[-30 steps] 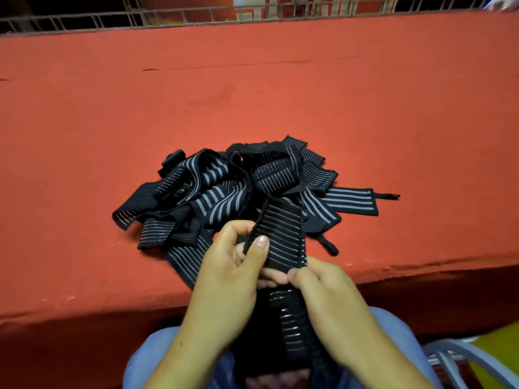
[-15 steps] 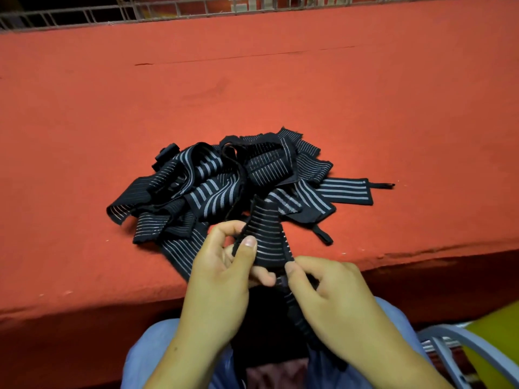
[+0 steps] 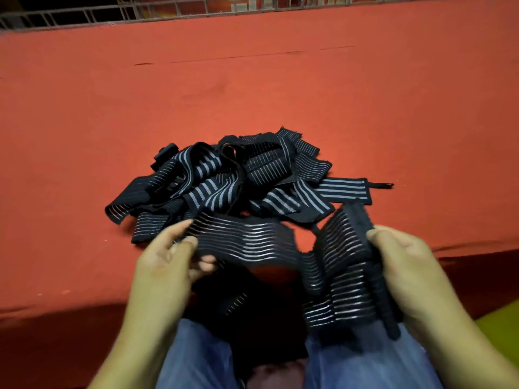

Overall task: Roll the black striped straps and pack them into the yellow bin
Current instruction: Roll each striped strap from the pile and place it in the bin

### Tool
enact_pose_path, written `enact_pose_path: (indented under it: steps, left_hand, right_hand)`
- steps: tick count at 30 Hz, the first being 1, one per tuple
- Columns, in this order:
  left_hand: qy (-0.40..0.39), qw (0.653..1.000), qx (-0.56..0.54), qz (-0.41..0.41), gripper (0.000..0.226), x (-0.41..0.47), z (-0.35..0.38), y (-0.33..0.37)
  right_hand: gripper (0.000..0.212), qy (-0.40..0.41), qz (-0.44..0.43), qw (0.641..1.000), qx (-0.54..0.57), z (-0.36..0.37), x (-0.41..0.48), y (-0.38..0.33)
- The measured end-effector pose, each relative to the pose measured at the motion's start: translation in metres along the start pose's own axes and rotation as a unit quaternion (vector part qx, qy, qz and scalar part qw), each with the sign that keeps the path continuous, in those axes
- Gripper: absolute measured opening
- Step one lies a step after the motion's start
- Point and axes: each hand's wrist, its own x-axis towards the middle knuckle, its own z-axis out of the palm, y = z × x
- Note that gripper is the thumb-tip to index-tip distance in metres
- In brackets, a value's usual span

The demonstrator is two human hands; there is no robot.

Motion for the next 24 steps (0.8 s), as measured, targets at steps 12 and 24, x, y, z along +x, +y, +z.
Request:
enact_pose_path:
  steps: [12,24]
  left_hand:
    - [-0.035,0.98,0.192,-0.04,0.031,0.014,-0.02,0.0]
    - [-0.297,0.902,0.264,0.167,0.046,-0.026,0.028,0.03]
  right_hand:
    - [0.028,-0.124,0.088,0.947,0.282,-0.014,-0.014,-0.032]
    - [0.021,-0.243,0.118,0.954,0.132,0.026,-0.025,-0.037]
